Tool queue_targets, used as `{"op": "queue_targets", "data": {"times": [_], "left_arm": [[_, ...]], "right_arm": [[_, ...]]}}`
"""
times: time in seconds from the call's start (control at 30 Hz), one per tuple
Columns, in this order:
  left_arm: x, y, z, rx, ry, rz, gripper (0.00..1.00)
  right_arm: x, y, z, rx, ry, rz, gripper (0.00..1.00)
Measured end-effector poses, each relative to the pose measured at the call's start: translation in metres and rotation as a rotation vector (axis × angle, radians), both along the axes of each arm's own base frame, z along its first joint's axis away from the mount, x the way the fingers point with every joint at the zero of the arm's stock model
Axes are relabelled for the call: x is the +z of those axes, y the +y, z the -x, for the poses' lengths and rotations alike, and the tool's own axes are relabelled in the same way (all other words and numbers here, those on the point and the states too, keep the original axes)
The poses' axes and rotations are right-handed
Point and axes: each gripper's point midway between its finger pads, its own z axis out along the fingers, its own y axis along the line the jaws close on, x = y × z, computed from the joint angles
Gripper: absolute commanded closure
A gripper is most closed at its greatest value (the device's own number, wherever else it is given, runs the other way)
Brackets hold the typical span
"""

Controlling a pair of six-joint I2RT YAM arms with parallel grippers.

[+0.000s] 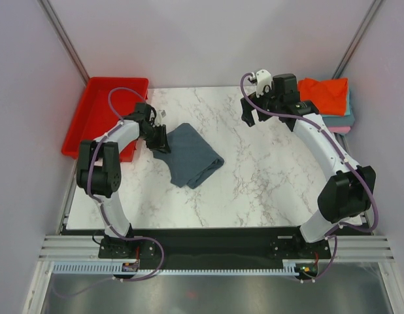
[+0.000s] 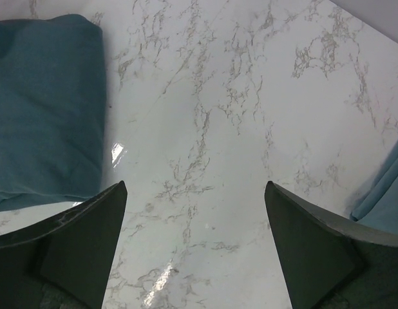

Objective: Fold and stack the t-shirts
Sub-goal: Flatten the tshirt out

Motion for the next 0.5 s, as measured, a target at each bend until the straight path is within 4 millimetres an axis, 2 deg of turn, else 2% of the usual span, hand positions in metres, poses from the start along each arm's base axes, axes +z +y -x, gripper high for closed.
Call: {"op": "queue_targets", "data": {"times": [0.07,0.13,0.17,0.37,0.43,0.5], "left_arm": [[-0.003,-0.001,-0.002,-0.003,0.005,-0.002,0.75],[-0.004,-0.001,-0.004,-0.004,0.006,-0.002,0.95],[-0.004,-0.001,-0.005,-0.004,0.002,-0.001,0.98],[0.002,-0.002,-0.008,-0.007,-0.016,0.000,0.98],[0.009,-0.002,-0.008,-0.008,-0.032,0.005,0.98],[0.026,-0.006,-0.009,-0.017,-0.069,0.022,0.98]], "right_arm": [[0.000,-0.001,-0.001,-0.004,-0.002,0.004,0.03],[0.000,-0.002,-0.001,-0.007,-0.004,0.009,0.03],[0.000,-0.002,-0.001,-0.009,-0.004,0.010,0.03],[-0.004,-0.004,-0.001,-0.016,0.002,0.018,0.03],[-0.005,-0.005,-0.001,-0.019,0.004,0.020,0.03],[-0.005,-0.005,-0.001,-0.022,0.003,0.022,0.03]]}}
